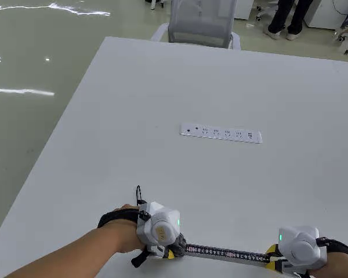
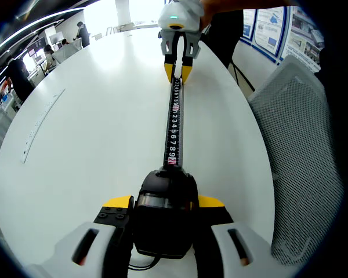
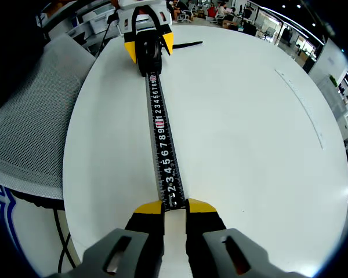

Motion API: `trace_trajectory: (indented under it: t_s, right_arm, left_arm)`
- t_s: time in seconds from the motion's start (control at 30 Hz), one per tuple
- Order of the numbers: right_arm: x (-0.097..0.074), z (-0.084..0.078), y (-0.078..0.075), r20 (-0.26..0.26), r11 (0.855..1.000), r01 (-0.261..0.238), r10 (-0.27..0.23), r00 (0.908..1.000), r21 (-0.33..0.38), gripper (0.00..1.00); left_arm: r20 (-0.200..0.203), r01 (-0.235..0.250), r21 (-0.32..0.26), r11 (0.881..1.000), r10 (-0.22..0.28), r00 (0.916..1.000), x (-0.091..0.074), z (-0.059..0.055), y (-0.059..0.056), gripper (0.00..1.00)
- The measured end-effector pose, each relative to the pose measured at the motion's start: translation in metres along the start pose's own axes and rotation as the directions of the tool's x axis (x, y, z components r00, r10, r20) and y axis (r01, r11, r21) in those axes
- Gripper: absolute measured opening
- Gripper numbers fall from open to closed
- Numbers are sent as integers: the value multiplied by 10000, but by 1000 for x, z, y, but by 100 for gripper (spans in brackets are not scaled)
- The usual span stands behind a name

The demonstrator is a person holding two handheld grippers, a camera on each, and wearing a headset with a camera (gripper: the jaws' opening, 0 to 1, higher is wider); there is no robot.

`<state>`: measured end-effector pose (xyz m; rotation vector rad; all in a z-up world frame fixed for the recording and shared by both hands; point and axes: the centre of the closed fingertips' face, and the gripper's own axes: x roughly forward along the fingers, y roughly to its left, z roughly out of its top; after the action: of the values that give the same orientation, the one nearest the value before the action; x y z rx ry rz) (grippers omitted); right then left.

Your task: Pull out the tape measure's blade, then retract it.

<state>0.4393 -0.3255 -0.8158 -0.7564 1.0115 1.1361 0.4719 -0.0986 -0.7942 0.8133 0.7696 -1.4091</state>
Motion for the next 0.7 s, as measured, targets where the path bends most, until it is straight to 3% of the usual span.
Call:
trace_trajectory:
  t_s: [0.7]
  right_arm:
    - [-5, -10, -1, -103, 9999, 63, -62, 9999, 119, 11]
  left_arm:
    - [-40, -36, -4, 10000, 36, 10000, -2, 0, -1, 36]
